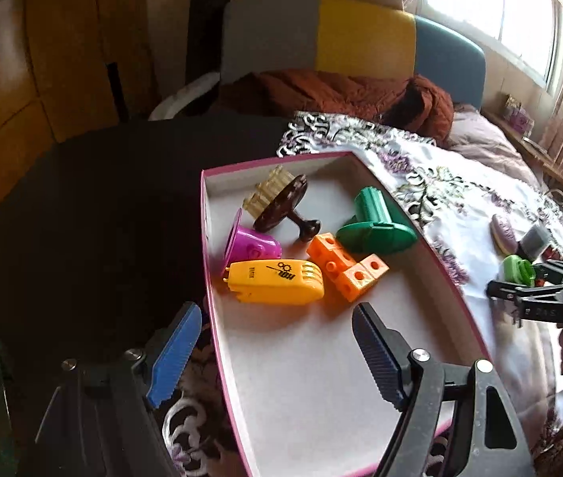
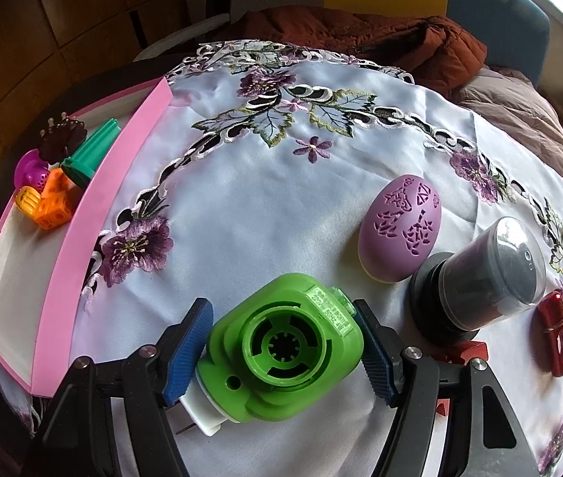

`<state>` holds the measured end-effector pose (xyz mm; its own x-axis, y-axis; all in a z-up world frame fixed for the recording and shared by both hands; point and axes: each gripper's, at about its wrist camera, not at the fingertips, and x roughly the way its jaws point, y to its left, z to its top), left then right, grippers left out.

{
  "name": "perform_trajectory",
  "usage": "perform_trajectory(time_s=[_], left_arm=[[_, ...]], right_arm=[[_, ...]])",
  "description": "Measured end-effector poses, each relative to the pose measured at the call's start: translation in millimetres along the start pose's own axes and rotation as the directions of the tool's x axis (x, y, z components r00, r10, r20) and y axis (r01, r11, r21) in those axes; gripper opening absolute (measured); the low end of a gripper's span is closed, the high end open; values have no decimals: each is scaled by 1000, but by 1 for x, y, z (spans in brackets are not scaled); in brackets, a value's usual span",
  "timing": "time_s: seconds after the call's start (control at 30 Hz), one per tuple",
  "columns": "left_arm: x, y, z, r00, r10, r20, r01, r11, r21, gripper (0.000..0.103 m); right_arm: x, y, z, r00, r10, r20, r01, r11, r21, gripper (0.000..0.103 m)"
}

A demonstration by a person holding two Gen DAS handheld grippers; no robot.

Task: Organize rigid objects
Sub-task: 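Lower the yellow clipper into the tray and open the left gripper, then carry the green plug-in device with the right gripper toward the tray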

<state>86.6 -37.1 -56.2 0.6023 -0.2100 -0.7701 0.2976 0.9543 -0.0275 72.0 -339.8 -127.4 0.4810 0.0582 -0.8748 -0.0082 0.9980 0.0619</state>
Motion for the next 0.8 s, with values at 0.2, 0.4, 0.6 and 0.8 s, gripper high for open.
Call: perform_trajectory(time_s=[0.2, 0.4, 0.6, 0.8], left_arm=[[-19, 2, -5, 1000, -8, 21, 8, 1000, -7, 80], [-29, 9, -10, 999, 7, 36, -5, 999, -31, 80], [-36, 18, -19, 999, -2, 33, 3, 999, -53, 80], [-37, 26, -28, 1000, -14, 15, 15, 997, -77, 80]], right_arm=[[0, 0, -1, 1000, -4, 8, 4, 1000, -2, 71], [-1, 0, -1, 1000, -7, 13, 7, 1000, -2, 71], [-1, 1, -2, 1000, -15, 20, 15, 1000, -1, 71], [-2, 3, -4, 999, -43, 25, 42, 999, 29, 70]])
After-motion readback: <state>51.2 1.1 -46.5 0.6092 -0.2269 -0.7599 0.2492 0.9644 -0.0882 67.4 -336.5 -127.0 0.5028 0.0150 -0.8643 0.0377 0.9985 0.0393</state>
